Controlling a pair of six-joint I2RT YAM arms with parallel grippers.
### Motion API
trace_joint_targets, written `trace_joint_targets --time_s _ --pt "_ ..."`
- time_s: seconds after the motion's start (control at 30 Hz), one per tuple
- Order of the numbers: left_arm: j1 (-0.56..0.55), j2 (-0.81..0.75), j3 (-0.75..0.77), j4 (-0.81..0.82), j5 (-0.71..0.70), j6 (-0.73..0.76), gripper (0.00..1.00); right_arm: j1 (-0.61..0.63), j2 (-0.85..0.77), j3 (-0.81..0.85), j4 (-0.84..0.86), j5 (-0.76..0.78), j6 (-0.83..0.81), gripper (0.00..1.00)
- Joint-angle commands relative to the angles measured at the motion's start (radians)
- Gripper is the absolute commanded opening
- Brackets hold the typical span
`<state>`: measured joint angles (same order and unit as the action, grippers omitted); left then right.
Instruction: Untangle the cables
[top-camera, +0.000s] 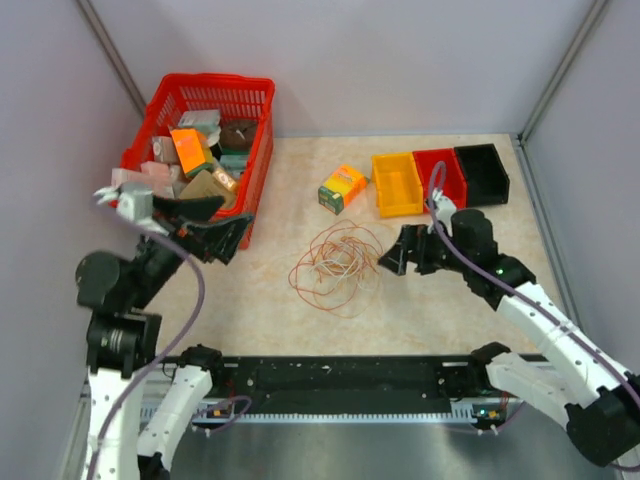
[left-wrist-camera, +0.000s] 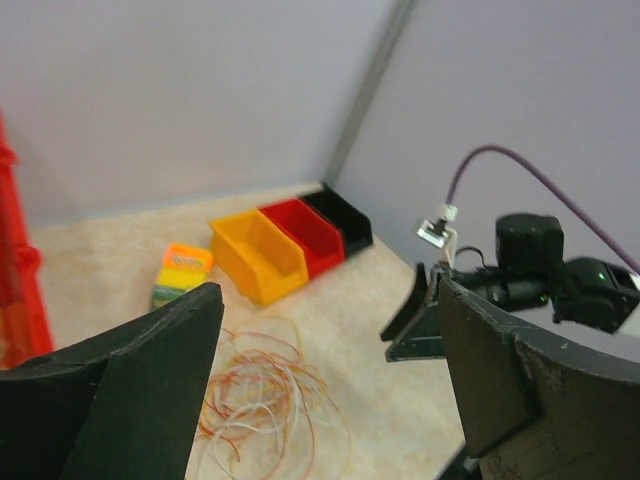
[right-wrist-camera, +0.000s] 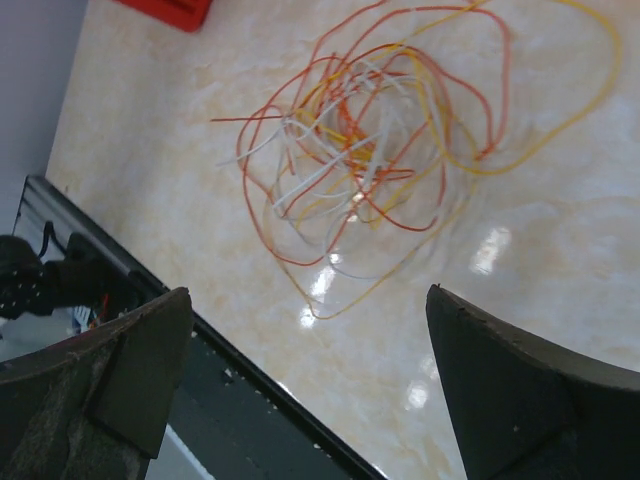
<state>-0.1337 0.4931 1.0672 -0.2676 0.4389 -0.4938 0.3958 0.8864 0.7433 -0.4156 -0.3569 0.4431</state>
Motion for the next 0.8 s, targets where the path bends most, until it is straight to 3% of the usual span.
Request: trace_joint_targets --time_s 0.0,0.13,0.27,0.43,0.5,0.77 --pt "-0.068 0.217 -0.003 -0.012 0.284 -0.013 0.94 0.161 0.061 0.028 0.135 0.027 0.028 0.99" --pt "-0.462 0.265 -0.048 0.004 -0.067 0.127 0.95 0.192 0.097 -0.041 0.218 0.044 0.054 0.95" --pt "-0.676 0.407 -0.076 0.018 -0.241 0.155 0.85 0.176 0.105 -0.082 0.228 0.130 0.019 0.81" --pt "-0.806 0.570 -0.159 0.073 -0.462 0.184 0.78 0.094 0.167 -0.122 0.303 0.037 0.013 0.49" --pt "-0.819 0.608 -0.193 0.119 -0.463 0.179 0.74 0.095 0.195 -0.142 0.368 -0.011 0.005 0.32" --pt "-0.819 0.734 -0.279 0.301 -0.479 0.162 0.58 0.094 0.331 -0.167 0.549 -0.105 0.035 0.31"
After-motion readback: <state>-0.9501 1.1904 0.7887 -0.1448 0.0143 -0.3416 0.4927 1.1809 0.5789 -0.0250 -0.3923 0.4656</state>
